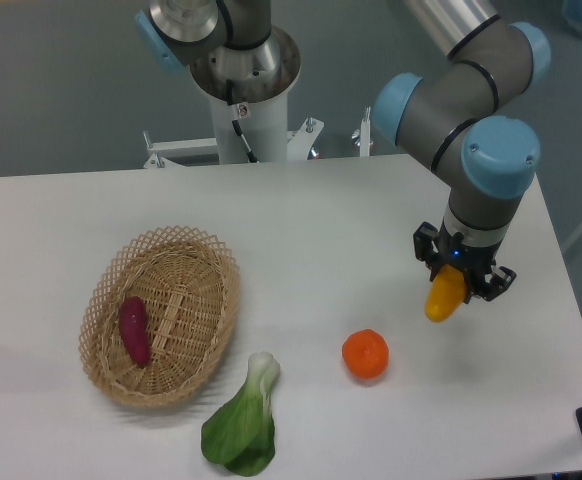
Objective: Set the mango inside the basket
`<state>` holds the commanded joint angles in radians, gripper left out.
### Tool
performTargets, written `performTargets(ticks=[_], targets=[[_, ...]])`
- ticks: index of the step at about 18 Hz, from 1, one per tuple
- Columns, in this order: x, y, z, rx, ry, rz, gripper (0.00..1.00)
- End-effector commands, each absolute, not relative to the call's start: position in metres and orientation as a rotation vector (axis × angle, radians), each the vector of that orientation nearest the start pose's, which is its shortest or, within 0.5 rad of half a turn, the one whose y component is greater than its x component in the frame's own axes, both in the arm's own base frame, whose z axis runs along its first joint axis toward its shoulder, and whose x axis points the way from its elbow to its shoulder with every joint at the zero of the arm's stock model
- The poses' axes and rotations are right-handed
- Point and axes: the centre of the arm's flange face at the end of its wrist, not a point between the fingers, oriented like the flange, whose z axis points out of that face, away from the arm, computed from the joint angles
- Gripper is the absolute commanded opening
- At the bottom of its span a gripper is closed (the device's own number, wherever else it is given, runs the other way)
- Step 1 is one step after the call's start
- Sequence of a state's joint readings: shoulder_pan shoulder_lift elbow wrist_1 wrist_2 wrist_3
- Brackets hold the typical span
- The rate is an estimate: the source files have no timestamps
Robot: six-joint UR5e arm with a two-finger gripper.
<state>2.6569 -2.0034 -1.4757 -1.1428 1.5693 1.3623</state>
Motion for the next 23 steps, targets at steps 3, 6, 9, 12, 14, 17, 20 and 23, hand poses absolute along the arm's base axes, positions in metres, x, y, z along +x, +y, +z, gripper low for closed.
performTargets(ticks=[3, 6, 9, 12, 14, 17, 20, 23], targets=[[-0.513, 0.431, 0.332, -3.032, 0.402, 0.109, 0.37], [-0.497, 0.446, 0.329, -3.027, 0.408, 0.093, 0.36], [-0.481, 0.460, 0.323, -3.024, 0.407, 0.101, 0.36], [-0.459, 0.477, 0.316, -3.019, 0.407, 0.094, 0.36], [-0.433, 0.489, 0.320, -3.011, 0.393, 0.094, 0.36], [-0.397, 0.499, 0.311, -2.985, 0.444, 0.069, 0.36], [-0.366, 0.511, 0.307, -2.973, 0.451, 0.078, 0.37], [-0.332, 0.531, 0.306, -2.970, 0.446, 0.062, 0.37]])
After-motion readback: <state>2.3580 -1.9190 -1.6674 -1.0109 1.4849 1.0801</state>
